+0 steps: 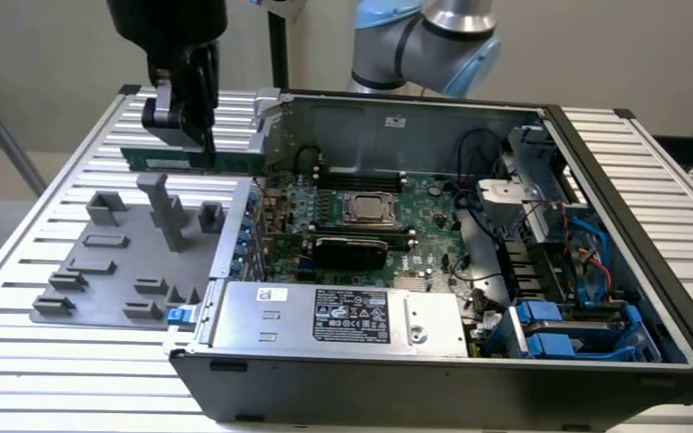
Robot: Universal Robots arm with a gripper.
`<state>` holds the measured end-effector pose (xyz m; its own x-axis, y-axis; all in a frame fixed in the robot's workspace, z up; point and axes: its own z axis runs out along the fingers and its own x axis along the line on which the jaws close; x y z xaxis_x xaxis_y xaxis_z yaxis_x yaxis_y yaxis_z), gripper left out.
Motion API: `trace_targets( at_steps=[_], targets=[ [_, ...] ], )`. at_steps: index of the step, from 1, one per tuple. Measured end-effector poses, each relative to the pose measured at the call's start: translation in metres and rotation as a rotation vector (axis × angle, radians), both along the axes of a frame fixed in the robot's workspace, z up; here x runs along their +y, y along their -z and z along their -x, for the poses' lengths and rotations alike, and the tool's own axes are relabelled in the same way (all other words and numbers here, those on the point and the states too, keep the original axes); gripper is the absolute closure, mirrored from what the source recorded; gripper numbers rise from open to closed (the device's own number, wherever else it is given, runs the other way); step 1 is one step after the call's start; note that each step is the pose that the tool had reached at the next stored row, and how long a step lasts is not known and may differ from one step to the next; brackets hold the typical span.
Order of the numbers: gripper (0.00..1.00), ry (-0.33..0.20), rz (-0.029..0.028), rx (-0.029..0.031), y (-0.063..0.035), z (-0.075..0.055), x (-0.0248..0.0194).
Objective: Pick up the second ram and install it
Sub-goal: 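Pick up the second ram and move it above second insertion slot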
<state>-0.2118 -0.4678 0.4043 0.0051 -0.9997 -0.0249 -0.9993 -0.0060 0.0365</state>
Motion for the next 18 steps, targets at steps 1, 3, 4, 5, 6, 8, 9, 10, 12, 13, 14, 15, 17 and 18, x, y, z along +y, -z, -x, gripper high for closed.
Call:
trace_targets(
  at_steps=[1,3,4,5,6,8,9,10,12,13,14,15,17,18],
  targets=[
    [0.87,0.000,-0.0001,0.0001,-0.0002,-0.005,0.0001],
    [0.87,0.000,-0.0006,0.0000,-0.0003,-0.014,0.0003],
    [0.87,0.000,-0.0010,0.0000,-0.0003,-0.018,0.0005],
    [0.87,0.000,-0.0014,0.0000,-0.0003,-0.023,0.0007],
    [0.87,0.000,-0.0018,0.0000,-0.0003,-0.027,0.0011],
    [0.87,0.000,-0.0024,0.0000,-0.0003,-0.036,0.0019],
    [0.87,0.000,-0.0026,0.0000,-0.0003,-0.041,0.0024],
    [0.87,0.000,-0.0028,0.0000,-0.0003,-0.045,0.0030],
    [0.87,0.000,-0.0029,0.0001,-0.0003,-0.054,0.0047],
    [0.87,0.000,-0.0030,0.0001,-0.0003,-0.058,0.0058],
    [0.87,0.000,-0.0030,0.0001,-0.0002,-0.062,0.0071],
    [0.87,0.000,-0.0029,0.0001,-0.0001,-0.066,0.0087],
    [0.87,0.000,-0.0030,0.0000,0.0002,-0.073,0.0120],
    [0.87,0.000,-0.0030,0.0000,0.0004,-0.076,0.0137]
  ],
)
